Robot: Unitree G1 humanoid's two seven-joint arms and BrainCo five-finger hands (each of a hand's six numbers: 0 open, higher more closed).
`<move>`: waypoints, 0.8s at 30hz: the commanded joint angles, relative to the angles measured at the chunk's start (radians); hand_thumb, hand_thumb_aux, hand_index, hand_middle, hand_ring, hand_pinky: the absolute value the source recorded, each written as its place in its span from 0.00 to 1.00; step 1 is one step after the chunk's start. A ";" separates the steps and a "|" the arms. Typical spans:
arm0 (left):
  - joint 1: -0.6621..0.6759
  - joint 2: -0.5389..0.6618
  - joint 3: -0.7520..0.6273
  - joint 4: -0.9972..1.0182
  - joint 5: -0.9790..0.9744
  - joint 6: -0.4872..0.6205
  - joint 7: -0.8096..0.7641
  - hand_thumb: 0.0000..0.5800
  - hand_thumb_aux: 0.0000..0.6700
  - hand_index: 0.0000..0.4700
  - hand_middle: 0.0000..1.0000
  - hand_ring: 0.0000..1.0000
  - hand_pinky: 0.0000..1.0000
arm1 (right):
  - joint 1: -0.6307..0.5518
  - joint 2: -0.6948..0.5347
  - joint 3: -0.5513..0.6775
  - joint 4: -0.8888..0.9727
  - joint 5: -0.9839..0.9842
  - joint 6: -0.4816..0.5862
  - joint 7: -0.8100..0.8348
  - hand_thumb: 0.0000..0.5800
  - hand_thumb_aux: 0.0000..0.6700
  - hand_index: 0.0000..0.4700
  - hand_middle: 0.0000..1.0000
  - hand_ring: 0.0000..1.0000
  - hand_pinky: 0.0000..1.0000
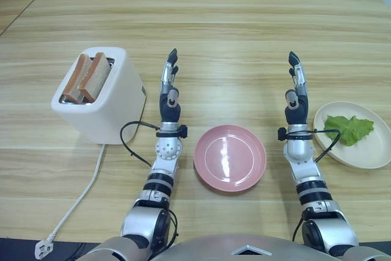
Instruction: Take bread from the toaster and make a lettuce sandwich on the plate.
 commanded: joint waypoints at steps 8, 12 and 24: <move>0.093 0.028 0.003 -0.158 0.069 0.054 0.010 0.00 0.00 0.00 0.00 0.00 0.00 | 0.040 0.007 0.017 -0.054 -0.012 0.039 0.006 0.00 0.00 0.00 0.00 0.00 0.00; 0.138 0.053 0.006 -0.261 0.126 0.077 0.015 0.00 0.00 0.00 0.00 0.00 0.00 | 0.041 0.009 0.028 -0.078 -0.015 0.048 0.014 0.00 0.00 0.00 0.00 0.00 0.00; 0.323 0.568 0.497 -0.531 0.643 0.466 0.215 0.00 0.00 0.00 0.00 0.00 0.00 | 0.001 -0.032 0.044 -0.019 -0.067 0.057 0.002 0.00 0.00 0.00 0.00 0.00 0.00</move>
